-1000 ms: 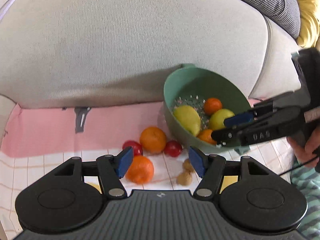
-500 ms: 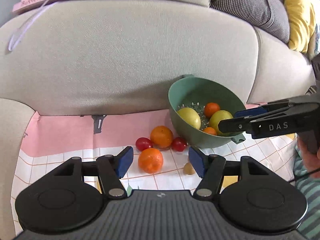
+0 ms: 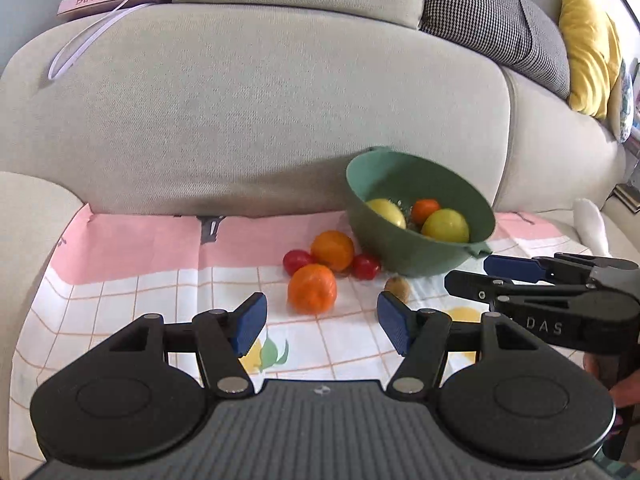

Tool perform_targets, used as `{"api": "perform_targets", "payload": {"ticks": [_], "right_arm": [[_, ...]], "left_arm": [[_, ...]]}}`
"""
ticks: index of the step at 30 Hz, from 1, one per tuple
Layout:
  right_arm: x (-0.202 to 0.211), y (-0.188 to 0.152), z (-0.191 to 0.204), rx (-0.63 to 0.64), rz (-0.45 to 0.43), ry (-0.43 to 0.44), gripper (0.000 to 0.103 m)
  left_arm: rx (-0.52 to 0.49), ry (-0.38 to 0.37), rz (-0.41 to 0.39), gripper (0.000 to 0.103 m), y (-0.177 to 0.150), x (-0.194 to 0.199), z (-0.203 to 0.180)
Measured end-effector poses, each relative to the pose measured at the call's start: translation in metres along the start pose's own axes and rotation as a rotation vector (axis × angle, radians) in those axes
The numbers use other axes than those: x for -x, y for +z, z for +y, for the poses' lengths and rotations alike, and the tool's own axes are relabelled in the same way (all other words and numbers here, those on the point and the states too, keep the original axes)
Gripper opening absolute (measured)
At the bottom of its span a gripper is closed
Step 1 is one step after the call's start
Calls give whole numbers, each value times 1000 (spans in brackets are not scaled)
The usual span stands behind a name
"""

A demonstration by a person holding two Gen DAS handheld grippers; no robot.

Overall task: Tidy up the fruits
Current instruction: 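Withdraw both open grippers from the colander toward the loose fruit on the cloth, then close the left gripper on a small brown kiwi while the right gripper grasps another kiwi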

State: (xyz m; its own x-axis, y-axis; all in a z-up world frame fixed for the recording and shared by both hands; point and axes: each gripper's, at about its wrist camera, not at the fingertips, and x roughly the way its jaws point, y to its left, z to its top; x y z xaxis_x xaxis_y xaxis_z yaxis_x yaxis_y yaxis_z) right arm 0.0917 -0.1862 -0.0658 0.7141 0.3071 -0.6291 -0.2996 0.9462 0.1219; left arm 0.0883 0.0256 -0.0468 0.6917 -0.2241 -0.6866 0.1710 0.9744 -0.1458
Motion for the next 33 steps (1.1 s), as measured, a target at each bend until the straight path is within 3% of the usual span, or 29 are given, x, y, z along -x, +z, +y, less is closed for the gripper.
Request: {"api": "perform_targets", "payload": {"ticks": [8, 11, 16, 20, 33], "right_arm": [[-17, -16, 4, 14, 24, -17, 44], [-24, -18, 4, 17, 30, -24, 40], [-35, -20, -3, 9, 54, -34, 26], [-43, -21, -13, 0, 71, -30, 23], [-61, -26, -38, -27, 95, -19, 20]], "left_arm": [[-2, -2, -6, 74, -8, -14, -6], [-15, -9, 6, 70, -10, -22, -8], [-39, -42, 19, 63, -16, -37, -17], [-82, -62, 30, 55, -20, -53, -28], [-208, -101, 58, 53, -25, -101, -54]]}}
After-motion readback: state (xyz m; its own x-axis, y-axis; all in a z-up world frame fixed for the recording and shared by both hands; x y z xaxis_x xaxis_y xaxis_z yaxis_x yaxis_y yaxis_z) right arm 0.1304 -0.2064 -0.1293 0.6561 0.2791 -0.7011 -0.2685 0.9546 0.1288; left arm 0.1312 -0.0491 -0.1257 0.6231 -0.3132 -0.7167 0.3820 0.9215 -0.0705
